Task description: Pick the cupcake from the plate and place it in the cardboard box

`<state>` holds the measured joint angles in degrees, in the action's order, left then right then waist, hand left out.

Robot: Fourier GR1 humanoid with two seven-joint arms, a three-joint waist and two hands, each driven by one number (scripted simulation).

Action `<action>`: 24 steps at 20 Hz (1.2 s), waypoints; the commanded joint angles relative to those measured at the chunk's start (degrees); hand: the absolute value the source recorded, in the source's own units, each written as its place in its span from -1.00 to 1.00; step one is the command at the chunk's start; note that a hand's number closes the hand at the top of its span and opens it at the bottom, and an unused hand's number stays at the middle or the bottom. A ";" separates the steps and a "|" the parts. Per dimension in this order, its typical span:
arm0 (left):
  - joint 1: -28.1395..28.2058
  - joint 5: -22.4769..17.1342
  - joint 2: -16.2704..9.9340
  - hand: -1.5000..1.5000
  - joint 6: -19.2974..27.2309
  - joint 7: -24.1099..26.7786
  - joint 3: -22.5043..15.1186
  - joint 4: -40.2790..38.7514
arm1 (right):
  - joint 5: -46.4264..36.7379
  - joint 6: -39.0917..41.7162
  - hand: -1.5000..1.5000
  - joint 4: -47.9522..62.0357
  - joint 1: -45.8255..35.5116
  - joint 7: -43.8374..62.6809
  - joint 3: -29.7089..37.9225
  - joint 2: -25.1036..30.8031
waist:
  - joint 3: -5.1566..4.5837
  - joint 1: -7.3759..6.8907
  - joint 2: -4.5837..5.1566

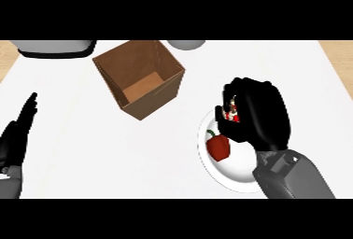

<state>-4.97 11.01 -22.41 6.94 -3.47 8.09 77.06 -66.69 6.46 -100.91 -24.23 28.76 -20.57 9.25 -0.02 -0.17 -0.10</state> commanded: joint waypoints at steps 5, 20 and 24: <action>-2.66 1.57 1.40 0.00 0.52 -1.66 -0.54 0.11 | 6.92 1.86 1.00 8.80 -14.68 1.70 3.54 -9.02 | 0.01 -0.52 0.19; -3.73 2.01 0.64 0.00 -1.51 0.83 0.02 -1.92 | 29.93 -21.43 1.00 49.93 -44.78 4.65 5.26 -9.25 | -0.06 -2.93 0.85; -4.26 1.29 1.00 0.00 -2.75 -0.02 -0.40 -1.07 | 32.81 -25.66 1.00 61.92 -50.26 0.84 5.84 -9.25 | -0.08 -4.16 1.29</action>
<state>-8.11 12.53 -21.21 4.92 -3.50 7.52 76.67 -37.46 -15.62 -49.27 -69.17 32.43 -15.45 0.04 -0.08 -3.70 0.87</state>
